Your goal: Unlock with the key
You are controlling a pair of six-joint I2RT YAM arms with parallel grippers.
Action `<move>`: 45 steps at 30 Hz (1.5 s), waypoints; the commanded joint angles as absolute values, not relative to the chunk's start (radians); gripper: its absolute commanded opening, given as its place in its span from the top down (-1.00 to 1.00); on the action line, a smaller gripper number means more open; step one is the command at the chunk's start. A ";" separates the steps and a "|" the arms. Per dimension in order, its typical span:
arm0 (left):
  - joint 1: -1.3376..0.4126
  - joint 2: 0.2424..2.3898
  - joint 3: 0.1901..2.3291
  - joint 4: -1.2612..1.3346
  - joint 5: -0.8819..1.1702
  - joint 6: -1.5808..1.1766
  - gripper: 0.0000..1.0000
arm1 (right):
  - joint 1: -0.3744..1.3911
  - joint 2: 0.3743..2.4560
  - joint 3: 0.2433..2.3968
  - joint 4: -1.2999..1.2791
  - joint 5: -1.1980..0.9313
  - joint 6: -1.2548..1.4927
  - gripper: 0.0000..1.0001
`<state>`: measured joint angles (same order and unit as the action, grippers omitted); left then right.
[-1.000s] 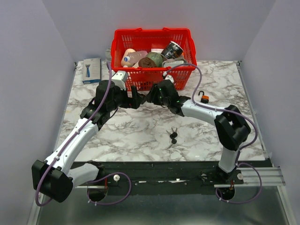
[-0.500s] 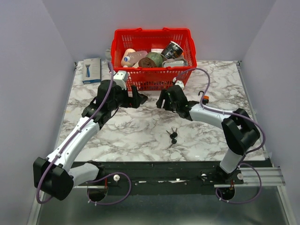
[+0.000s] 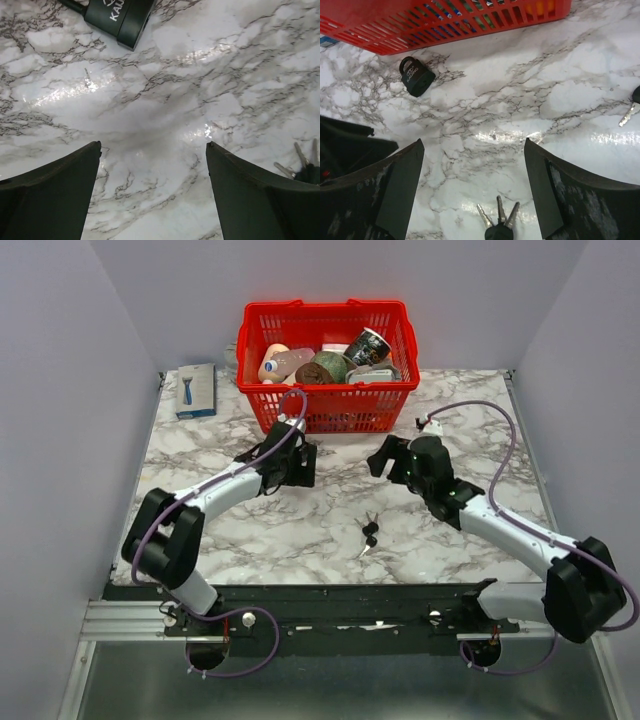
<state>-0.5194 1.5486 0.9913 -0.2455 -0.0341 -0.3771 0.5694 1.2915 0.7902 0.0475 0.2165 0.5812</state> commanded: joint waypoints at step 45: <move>-0.472 1.918 1.144 -0.144 -0.542 -0.442 -0.23 | 0.442 1.011 0.557 0.137 0.048 0.545 -0.89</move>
